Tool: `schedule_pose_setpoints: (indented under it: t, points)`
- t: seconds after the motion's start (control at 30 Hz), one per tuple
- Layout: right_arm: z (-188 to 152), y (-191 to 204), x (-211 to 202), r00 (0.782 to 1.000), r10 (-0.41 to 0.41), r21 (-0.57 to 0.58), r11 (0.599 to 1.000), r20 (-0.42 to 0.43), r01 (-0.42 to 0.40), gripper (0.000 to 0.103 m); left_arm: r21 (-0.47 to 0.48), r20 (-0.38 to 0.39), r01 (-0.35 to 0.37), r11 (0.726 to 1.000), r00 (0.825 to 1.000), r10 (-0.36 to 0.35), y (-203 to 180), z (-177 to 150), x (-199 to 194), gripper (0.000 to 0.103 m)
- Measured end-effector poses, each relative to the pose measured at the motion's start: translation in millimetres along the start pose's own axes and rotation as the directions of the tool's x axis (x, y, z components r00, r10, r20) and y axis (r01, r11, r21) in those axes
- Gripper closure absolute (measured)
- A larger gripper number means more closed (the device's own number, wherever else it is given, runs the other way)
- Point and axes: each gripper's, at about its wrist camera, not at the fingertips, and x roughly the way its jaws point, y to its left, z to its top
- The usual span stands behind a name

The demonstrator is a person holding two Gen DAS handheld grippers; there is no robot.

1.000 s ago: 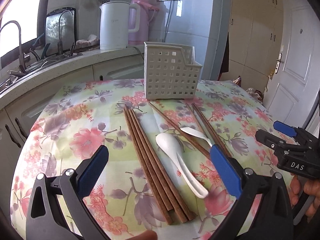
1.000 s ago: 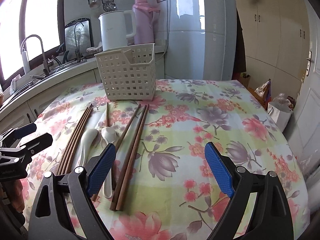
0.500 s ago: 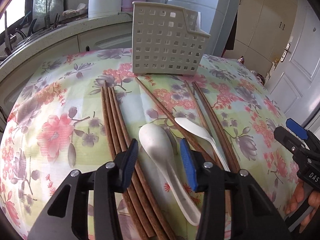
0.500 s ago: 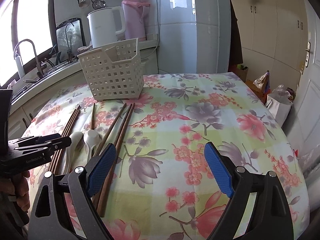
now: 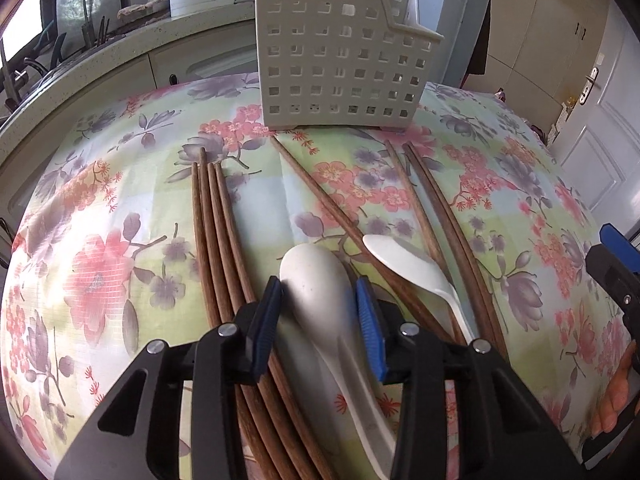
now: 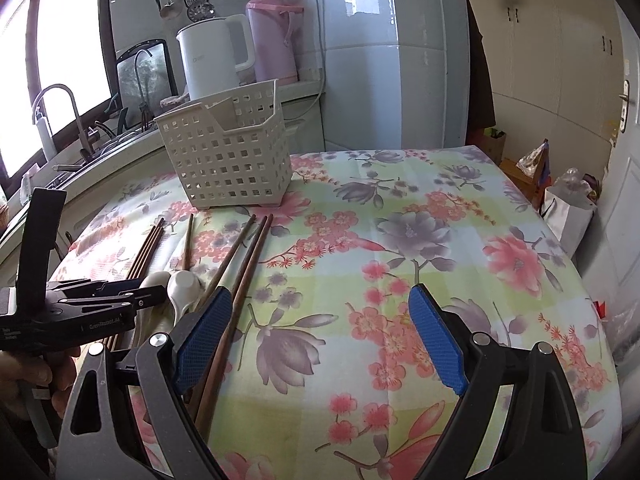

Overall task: Organize utensils
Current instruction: 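Lower the left tool onto the large white spoon while the right tool approaches the smaller white spoon, then close the left tool on the large white spoon while the right tool grasps the smaller white spoon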

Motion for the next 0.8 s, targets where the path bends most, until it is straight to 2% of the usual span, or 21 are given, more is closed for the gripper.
schedule_pose_setpoints:
  t: [0.1, 0.2, 0.43, 0.53, 0.6, 0.7, 0.8]
  points:
    - [2, 4, 3, 1.0, 0.01, -0.006, 1.0, -0.018, -0.01, 0.019, -0.008, -0.003, 0.016, 1.0, 1.0, -0.016, 3, 3, 0, 0.067]
    - [6, 14, 6, 0.999, 0.032, -0.022, 0.999, -0.041, -0.033, 0.019, -0.041, 0.027, 0.046, 0.998, 0.999, -0.045, 13, 9, -8, 0.069]
    - [14, 62, 28, 0.984, 0.118, -0.105, 0.986, -0.137, -0.132, 0.021, -0.085, 0.093, 0.115, 0.99, 0.99, -0.107, 39, 21, -23, 0.07]
    - [16, 81, 40, 0.975, 0.129, -0.142, 0.977, -0.182, -0.156, 0.028, -0.092, 0.117, 0.146, 0.985, 0.984, -0.135, 48, 25, -28, 0.07]
    - [17, 91, 49, 0.97, 0.122, -0.16, 0.975, -0.209, -0.157, 0.038, -0.096, 0.132, 0.166, 0.982, 0.98, -0.153, 54, 27, -31, 0.07]
    - [17, 106, 60, 0.964, 0.103, -0.205, 0.966, -0.245, -0.155, 0.046, -0.103, 0.145, 0.188, 0.977, 0.974, -0.172, 62, 29, -32, 0.07]
    - [16, 116, 69, 0.958, 0.083, -0.238, 0.96, -0.273, -0.151, 0.05, -0.107, 0.155, 0.21, 0.972, 0.969, -0.193, 67, 31, -33, 0.071]
